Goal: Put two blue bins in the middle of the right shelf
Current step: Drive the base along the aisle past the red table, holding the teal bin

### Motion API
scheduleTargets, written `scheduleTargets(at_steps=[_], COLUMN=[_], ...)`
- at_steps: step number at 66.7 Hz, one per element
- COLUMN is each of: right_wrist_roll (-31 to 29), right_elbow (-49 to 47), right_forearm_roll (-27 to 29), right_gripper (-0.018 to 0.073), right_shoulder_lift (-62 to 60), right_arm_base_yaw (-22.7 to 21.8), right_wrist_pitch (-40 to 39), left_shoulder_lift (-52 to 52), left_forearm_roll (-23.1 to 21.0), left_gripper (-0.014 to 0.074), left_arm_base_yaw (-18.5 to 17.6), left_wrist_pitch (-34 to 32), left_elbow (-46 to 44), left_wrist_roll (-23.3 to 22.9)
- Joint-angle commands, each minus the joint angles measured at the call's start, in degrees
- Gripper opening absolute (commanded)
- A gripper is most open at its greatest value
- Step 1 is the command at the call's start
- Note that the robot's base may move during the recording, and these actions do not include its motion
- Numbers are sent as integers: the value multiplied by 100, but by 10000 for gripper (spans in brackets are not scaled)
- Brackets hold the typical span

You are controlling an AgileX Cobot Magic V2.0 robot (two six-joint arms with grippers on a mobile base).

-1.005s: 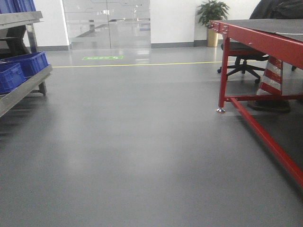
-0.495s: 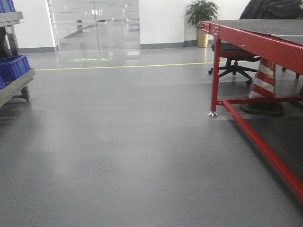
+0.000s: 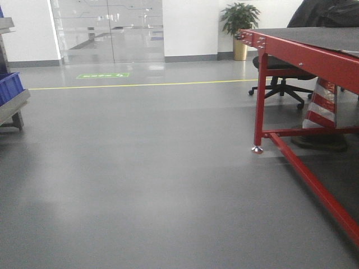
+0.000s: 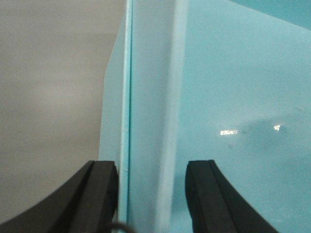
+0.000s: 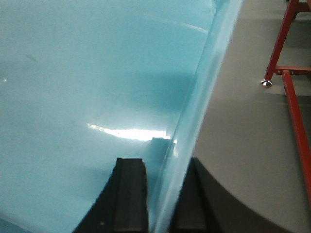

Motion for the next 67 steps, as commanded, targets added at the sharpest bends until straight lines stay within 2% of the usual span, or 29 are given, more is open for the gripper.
scheduleTargets(at_steps=[1,67], right_wrist_roll=[-180,-180], right_elbow=[-70,-70], right_forearm_roll=[5,5], right_gripper=[-154,-154], right_shoulder_lift=[-80,-80], right_arm_base_yaw=[11,11], right_wrist_pitch=[-477,-477], left_shoulder_lift=[-92,-92], left_forearm_roll=[-140,-140], left_gripper=[-111,-111], left_arm_base_yaw=[-41,-41], left_wrist_pitch=[-463,-463], left_elbow=[-99,-99], left_wrist_roll=[154,154])
